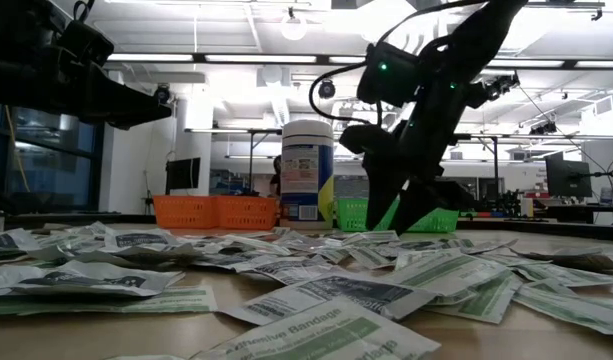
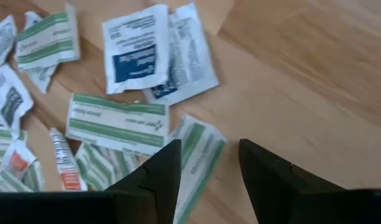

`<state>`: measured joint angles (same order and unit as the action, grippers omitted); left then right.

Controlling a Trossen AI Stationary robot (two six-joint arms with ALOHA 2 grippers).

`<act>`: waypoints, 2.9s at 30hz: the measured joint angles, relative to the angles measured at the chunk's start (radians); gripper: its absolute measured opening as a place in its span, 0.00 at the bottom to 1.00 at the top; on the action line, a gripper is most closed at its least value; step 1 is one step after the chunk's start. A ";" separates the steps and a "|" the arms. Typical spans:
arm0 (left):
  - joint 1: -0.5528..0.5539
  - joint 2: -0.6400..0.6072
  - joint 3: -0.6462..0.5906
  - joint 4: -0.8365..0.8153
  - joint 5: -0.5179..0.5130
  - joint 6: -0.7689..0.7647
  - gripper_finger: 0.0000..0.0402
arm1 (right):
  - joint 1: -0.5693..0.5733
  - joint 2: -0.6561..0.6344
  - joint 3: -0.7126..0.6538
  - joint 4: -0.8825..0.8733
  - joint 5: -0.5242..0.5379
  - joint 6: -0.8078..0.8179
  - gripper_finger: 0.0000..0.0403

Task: Pick & Place First Aid Supplies
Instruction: Put the green bandage pack into the right green bin

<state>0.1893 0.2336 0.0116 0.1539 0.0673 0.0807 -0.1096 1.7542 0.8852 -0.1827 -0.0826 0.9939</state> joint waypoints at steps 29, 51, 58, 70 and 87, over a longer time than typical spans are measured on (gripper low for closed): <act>0.000 0.000 0.000 0.000 0.000 0.000 0.59 | 0.014 0.002 -0.002 0.006 -0.014 0.016 0.09; 0.000 0.000 0.000 0.000 0.000 0.000 0.59 | 0.016 -0.085 0.012 -0.010 0.025 0.015 0.00; 0.000 0.000 0.000 0.000 0.000 0.000 0.59 | 0.013 -0.154 0.013 -0.057 0.023 0.012 0.00; 0.000 0.000 0.000 0.000 0.000 0.000 0.59 | -0.038 -0.270 -0.006 -0.115 0.028 -0.029 0.00; 0.000 0.000 0.000 0.000 0.000 0.000 0.59 | -0.325 -0.568 -0.213 -0.072 0.028 -0.244 0.00</act>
<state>0.1894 0.2335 0.0116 0.1539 0.0677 0.0807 -0.4348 1.1865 0.6726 -0.2543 -0.0546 0.7503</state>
